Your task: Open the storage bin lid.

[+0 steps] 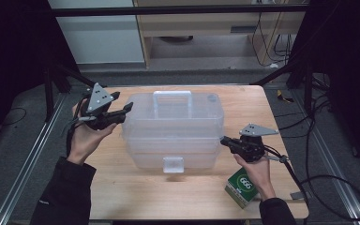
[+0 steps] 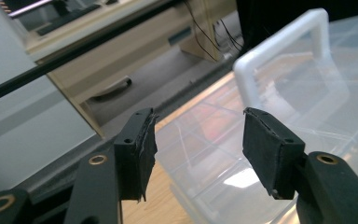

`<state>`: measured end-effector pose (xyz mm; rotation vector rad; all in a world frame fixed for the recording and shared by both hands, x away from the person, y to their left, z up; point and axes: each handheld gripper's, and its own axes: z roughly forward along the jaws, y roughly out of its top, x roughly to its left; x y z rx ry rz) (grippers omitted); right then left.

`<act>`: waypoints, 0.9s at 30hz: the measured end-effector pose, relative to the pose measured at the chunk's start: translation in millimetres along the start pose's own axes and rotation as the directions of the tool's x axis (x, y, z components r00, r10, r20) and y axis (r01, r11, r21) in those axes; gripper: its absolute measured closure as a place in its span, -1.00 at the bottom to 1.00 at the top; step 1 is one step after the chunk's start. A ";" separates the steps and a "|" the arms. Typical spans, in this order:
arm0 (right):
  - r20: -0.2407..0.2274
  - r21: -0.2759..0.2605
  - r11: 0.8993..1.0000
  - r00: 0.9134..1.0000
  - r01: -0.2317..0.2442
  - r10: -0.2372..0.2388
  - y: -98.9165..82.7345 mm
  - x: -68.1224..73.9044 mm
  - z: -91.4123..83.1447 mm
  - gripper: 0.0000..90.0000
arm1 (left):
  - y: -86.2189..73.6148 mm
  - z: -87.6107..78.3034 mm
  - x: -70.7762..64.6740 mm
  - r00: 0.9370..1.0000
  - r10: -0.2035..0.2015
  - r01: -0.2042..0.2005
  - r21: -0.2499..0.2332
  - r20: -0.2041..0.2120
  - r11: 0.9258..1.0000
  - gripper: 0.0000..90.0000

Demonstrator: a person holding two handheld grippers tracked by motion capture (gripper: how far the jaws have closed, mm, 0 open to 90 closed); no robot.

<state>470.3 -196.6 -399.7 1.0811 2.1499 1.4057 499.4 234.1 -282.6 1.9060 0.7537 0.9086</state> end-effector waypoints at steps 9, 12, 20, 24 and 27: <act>0.002 0.001 1.000 1.000 -0.001 0.001 0.0 0.2 0.1 1.00 | -29.7 -30.7 10.7 0.988 -0.130 0.124 -0.073 -0.079 0.990 0.08; 0.001 0.000 1.000 1.000 -0.004 0.004 0.1 0.2 0.1 1.00 | -42.5 -38.5 13.6 0.980 -0.168 0.159 -0.090 -0.107 0.983 0.13; 0.002 0.004 1.000 1.000 -0.003 0.003 0.0 0.4 0.1 1.00 | -76.7 -48.4 17.0 0.959 -0.241 0.231 -0.082 -0.147 0.969 0.27; 0.002 0.005 1.000 1.000 -0.003 0.003 -0.1 0.4 0.2 1.00 | -94.2 -46.4 11.7 0.959 -0.260 0.255 -0.060 -0.115 0.965 0.42; 0.001 0.006 1.000 1.000 -0.002 0.002 -0.1 0.3 0.2 1.00 | -106.4 -40.7 6.4 0.961 -0.266 0.265 -0.027 -0.071 0.964 0.49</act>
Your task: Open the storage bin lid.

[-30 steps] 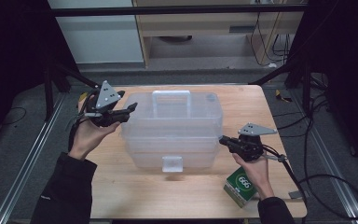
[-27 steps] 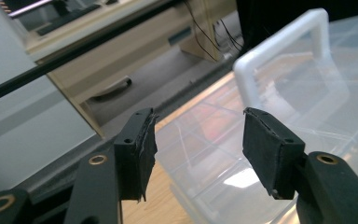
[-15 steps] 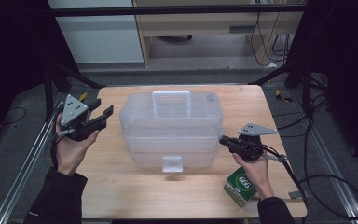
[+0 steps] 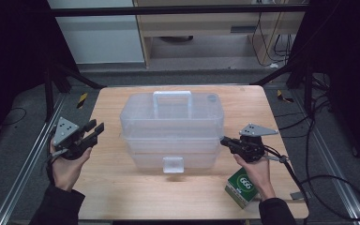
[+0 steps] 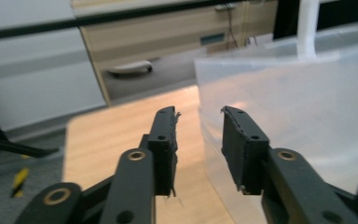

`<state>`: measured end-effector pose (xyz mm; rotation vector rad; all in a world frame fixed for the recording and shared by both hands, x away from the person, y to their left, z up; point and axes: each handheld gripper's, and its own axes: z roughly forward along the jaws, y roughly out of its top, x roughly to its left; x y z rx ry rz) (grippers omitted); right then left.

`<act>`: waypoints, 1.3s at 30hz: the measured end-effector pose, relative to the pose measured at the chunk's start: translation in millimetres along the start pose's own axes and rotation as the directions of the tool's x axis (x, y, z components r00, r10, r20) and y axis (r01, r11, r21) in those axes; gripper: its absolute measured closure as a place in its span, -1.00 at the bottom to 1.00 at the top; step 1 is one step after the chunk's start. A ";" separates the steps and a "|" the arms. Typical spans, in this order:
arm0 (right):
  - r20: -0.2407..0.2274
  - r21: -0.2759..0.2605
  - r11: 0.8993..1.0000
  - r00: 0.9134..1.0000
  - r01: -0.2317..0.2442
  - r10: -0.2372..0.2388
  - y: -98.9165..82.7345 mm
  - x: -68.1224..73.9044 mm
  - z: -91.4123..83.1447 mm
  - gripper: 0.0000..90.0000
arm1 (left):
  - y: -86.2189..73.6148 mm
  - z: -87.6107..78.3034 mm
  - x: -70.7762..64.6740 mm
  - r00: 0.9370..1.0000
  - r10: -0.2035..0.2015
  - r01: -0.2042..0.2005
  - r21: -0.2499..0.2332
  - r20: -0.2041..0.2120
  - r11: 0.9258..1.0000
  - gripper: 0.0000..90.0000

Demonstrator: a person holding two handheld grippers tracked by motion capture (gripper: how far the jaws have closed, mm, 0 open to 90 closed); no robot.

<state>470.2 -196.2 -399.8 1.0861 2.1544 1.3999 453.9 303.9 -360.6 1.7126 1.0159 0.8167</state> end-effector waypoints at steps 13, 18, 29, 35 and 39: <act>-0.001 0.005 1.000 1.000 0.005 -0.005 -0.1 -0.1 0.4 1.00 | -31.1 24.7 -13.8 0.994 0.017 -0.031 0.126 0.109 0.992 0.78; -0.001 0.004 1.000 1.000 0.007 -0.007 -0.2 -0.2 0.6 1.00 | -32.8 28.2 -17.9 0.989 0.010 -0.032 0.143 0.150 0.989 0.90; -0.001 0.002 1.000 1.000 0.002 -0.002 0.1 -0.3 0.5 1.00 | -29.8 33.5 -27.0 0.977 -0.007 -0.020 0.123 0.214 0.992 0.94; -0.002 -0.010 1.000 1.000 -0.003 0.003 1.3 -1.5 0.0 1.00 | -25.1 33.0 -27.8 0.975 -0.016 -0.007 0.102 0.221 0.995 0.92; -0.001 -0.019 1.000 1.000 -0.008 0.008 2.7 -3.0 -1.2 1.00 | -24.5 33.0 -27.5 0.975 -0.017 -0.005 0.097 0.224 0.995 0.91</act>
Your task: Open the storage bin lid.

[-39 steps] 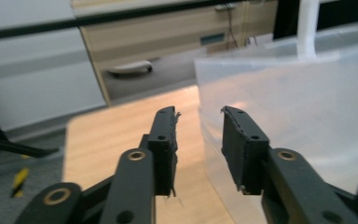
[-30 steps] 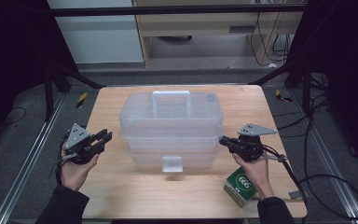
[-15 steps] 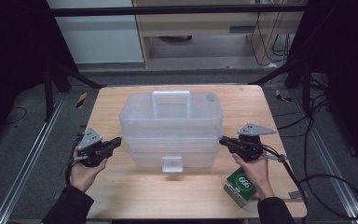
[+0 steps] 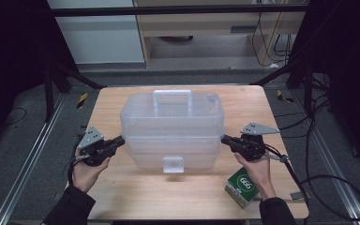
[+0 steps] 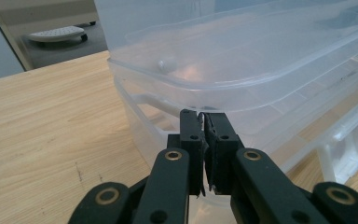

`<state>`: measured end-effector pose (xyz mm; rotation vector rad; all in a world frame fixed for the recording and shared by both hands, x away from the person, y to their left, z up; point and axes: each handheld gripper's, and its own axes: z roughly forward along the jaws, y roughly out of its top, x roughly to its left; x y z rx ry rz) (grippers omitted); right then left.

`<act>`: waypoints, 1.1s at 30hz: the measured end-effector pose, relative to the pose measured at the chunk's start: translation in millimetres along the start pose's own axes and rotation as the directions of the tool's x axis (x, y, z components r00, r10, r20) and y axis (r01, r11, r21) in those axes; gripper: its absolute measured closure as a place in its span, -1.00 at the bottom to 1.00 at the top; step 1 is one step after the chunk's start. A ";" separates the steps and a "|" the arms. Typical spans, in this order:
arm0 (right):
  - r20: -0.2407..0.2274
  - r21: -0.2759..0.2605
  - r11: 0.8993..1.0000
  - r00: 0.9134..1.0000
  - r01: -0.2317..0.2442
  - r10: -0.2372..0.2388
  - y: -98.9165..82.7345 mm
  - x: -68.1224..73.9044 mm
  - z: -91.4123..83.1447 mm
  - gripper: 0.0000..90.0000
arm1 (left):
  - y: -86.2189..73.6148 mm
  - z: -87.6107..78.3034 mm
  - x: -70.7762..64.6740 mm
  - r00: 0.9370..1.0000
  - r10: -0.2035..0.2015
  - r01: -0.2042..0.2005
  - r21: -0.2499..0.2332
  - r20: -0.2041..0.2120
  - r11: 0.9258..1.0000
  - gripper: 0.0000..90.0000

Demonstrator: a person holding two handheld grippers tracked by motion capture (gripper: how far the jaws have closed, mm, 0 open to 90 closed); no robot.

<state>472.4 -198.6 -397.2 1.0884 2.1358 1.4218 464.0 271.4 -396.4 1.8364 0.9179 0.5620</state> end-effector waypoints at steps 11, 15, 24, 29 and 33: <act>0.005 -0.018 1.000 1.000 -0.011 0.011 6.9 -5.5 -2.1 1.00 | 6.6 -0.5 0.1 1.000 -0.003 0.003 -0.032 0.004 0.999 0.89; 0.004 -0.026 1.000 1.000 -0.010 0.010 9.8 -6.6 -1.3 1.00 | 10.2 0.1 0.0 1.000 -0.002 0.002 -0.036 0.003 0.999 0.89; -0.002 -0.043 0.999 1.000 -0.022 0.021 15.3 -11.7 -0.8 1.00 | 19.9 5.0 1.7 1.000 0.013 -0.013 -0.035 -0.003 0.999 0.89; 0.000 -0.045 0.999 1.000 -0.016 0.016 19.6 -14.2 -0.9 0.99 | 23.9 5.4 2.1 1.000 0.014 -0.014 -0.039 -0.009 0.999 0.89; -0.002 -0.049 0.999 1.000 -0.018 0.018 20.4 -14.6 -1.2 0.99 | 23.5 6.0 2.0 1.000 0.010 -0.011 -0.046 -0.007 0.999 0.88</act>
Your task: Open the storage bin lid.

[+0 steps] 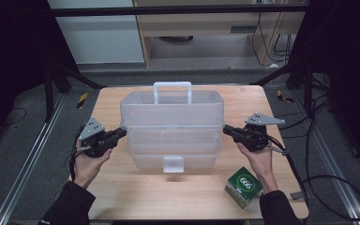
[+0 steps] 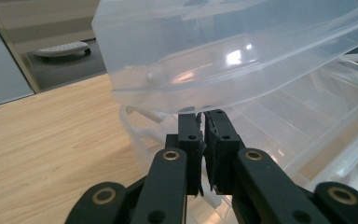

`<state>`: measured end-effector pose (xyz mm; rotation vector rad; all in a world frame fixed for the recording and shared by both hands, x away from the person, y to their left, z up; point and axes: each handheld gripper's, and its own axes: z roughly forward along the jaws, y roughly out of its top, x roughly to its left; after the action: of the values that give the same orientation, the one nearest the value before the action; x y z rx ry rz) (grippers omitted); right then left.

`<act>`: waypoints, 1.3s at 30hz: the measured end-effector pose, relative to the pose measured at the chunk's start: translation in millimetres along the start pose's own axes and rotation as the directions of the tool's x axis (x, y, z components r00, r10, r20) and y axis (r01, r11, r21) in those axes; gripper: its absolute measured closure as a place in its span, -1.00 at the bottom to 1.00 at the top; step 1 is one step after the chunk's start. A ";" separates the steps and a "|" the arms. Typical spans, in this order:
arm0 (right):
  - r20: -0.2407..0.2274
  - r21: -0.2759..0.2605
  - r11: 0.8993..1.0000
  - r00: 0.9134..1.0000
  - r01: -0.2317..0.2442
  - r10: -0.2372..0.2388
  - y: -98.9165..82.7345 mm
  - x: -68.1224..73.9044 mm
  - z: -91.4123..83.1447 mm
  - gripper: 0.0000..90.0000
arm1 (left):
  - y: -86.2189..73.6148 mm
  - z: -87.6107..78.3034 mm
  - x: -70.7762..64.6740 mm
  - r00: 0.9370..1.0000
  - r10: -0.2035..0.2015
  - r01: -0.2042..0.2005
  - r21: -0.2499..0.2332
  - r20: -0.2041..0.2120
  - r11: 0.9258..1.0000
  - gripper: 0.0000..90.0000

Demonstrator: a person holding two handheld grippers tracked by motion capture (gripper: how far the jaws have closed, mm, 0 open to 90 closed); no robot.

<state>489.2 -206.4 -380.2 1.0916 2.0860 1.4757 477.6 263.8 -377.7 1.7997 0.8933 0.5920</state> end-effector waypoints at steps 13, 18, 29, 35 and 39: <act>0.004 0.003 1.000 1.000 0.009 -0.009 -0.7 1.3 -1.4 0.99 | -10.2 -2.7 3.6 0.997 0.010 -0.010 0.008 -0.076 1.000 0.46; 0.003 0.005 1.000 1.000 0.009 -0.009 -0.6 1.3 -1.4 0.99 | -11.4 1.2 3.8 0.996 0.015 -0.015 -0.007 -0.083 1.000 0.20; 0.000 0.008 1.000 1.000 0.005 -0.005 -0.4 1.1 -1.5 0.99 | -6.0 12.4 1.6 0.996 0.025 -0.031 -0.068 -0.083 0.997 0.16; -0.003 0.009 1.000 1.000 0.006 -0.006 -0.2 0.7 -1.4 0.99 | -6.4 15.3 4.8 0.996 0.025 -0.032 -0.082 -0.084 0.996 0.15; -0.003 0.009 1.000 1.000 0.004 -0.004 -0.1 0.7 -1.4 0.99 | -5.3 18.7 6.5 0.996 0.031 -0.038 -0.083 -0.081 0.996 0.16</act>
<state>487.7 -206.7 -379.7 1.0881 2.0975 1.4690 493.6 259.7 -389.7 1.7286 0.8787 0.7174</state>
